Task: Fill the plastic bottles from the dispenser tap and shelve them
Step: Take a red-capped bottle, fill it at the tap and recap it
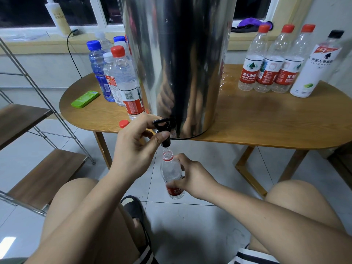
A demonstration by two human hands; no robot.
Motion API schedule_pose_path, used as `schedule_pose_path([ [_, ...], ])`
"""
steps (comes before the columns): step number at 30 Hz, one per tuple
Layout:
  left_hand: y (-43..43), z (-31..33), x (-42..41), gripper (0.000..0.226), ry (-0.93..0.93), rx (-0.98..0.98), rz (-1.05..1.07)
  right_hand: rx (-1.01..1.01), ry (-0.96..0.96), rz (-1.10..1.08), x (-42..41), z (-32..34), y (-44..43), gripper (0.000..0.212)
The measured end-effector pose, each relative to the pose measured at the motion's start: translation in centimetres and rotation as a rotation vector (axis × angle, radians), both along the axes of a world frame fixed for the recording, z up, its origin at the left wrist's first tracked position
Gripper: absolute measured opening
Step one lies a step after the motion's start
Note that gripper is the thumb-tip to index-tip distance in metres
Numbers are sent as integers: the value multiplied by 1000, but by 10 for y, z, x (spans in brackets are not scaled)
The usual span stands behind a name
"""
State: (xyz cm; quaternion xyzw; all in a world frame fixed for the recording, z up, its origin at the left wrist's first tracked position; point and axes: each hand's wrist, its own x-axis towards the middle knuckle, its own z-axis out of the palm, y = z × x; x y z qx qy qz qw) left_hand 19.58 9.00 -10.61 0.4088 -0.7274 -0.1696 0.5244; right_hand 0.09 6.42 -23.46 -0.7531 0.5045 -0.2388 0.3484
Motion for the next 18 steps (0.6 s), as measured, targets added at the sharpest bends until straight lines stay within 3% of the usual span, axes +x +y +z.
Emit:
schedule_pose_path([
  [18,0,0,0,12,6,-6,-5,28,-16,6,0,0,1,69],
])
